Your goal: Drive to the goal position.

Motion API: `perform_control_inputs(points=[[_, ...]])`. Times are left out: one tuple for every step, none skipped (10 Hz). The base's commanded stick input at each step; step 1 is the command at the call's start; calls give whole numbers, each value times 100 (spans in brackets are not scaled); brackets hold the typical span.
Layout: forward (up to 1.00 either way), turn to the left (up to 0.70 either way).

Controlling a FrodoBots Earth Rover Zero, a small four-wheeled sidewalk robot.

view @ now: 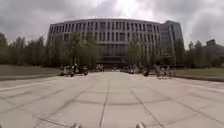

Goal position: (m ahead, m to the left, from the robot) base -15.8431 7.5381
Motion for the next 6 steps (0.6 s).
perform_control_inputs(points=[[60,-9],[60,-8],[60,-1],[60,0],[60,0],[60,0]])
